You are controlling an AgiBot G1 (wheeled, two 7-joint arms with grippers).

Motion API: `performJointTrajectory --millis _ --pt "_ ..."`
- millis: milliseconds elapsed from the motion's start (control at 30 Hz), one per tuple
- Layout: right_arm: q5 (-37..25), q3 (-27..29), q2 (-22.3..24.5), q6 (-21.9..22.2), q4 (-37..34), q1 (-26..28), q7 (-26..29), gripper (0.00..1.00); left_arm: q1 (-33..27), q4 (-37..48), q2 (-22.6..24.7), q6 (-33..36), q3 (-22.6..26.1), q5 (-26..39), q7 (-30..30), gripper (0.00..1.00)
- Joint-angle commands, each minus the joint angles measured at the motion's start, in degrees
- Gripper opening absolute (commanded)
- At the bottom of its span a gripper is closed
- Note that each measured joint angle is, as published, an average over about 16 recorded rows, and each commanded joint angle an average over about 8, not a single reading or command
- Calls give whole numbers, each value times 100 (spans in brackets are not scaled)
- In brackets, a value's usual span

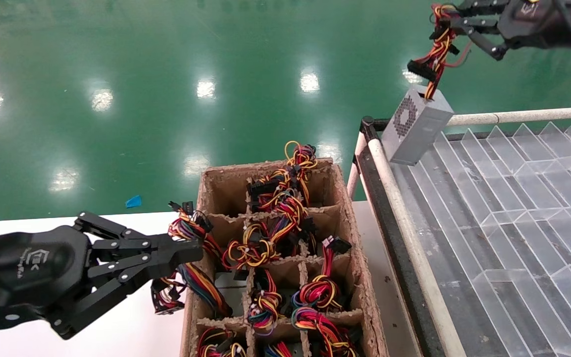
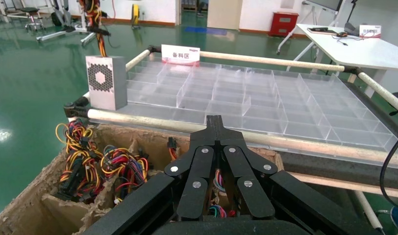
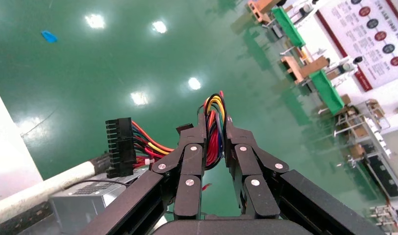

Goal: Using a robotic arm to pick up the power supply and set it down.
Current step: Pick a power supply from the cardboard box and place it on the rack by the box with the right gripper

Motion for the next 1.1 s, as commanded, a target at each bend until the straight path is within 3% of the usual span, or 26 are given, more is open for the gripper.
performJointTrajectory --millis 33,567,1100 --pt "9 7 8 56 -22 -51 -17 0 0 0 0 0 0 0 0 0" --pt "25 18 -97 352 5 -229 -32 0 0 0 0 0 0 0 0 0" --pt "232 163 -612 1204 47 -594 -184 0 0 0 0 0 0 0 0 0"
